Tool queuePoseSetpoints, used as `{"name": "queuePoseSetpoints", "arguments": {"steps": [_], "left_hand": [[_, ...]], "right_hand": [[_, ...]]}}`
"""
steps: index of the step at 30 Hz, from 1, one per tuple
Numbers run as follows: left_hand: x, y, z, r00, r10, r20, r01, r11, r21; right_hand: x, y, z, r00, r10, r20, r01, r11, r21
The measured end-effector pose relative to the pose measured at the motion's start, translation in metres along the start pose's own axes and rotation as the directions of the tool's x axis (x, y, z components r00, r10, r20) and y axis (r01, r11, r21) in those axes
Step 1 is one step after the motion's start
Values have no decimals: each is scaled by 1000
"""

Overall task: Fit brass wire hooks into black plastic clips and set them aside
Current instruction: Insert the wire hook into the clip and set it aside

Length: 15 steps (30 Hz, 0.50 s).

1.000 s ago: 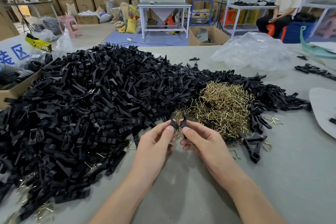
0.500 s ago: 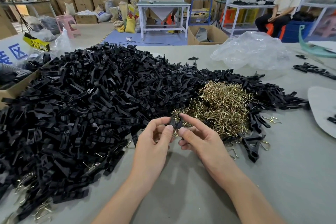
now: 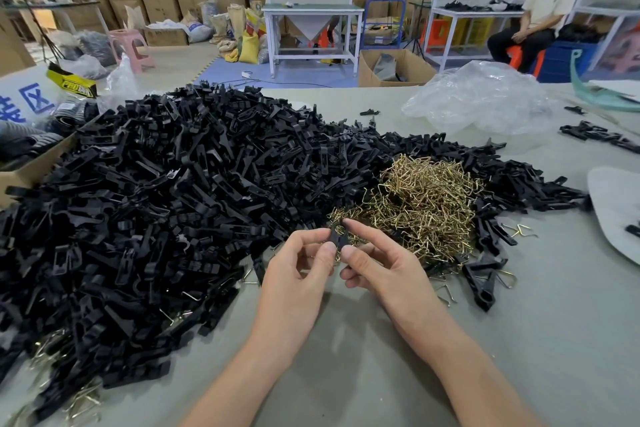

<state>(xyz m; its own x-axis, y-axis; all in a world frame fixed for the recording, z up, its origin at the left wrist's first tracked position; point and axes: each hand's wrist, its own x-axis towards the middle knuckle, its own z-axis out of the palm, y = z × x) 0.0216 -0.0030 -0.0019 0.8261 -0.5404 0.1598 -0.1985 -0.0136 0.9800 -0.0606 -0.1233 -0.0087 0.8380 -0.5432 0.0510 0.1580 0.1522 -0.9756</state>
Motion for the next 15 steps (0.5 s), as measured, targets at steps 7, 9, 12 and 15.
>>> {"name": "queuePoseSetpoints", "arguments": {"steps": [7, 9, 12, 15], "left_hand": [[-3, 1, 3, 999, 7, -39, -8, 1000, -26], [-3, 2, 3, 999, 8, -51, -9, 1000, -24], [-2, 1, 2, 999, 8, -46, -8, 1000, -6], [-2, 1, 3, 1000, 1, -29, -1, 1000, -11]], "right_hand": [[-1, -1, 1, 1000, 1, -2, -1, 1000, 20], [0, -1, 1, 1000, -2, -3, 2, 999, 32], [0, 0, 2, 1000, -5, 1, 5, 999, 39], [0, 0, 2, 1000, -6, 4, 5, 1000, 26]]}}
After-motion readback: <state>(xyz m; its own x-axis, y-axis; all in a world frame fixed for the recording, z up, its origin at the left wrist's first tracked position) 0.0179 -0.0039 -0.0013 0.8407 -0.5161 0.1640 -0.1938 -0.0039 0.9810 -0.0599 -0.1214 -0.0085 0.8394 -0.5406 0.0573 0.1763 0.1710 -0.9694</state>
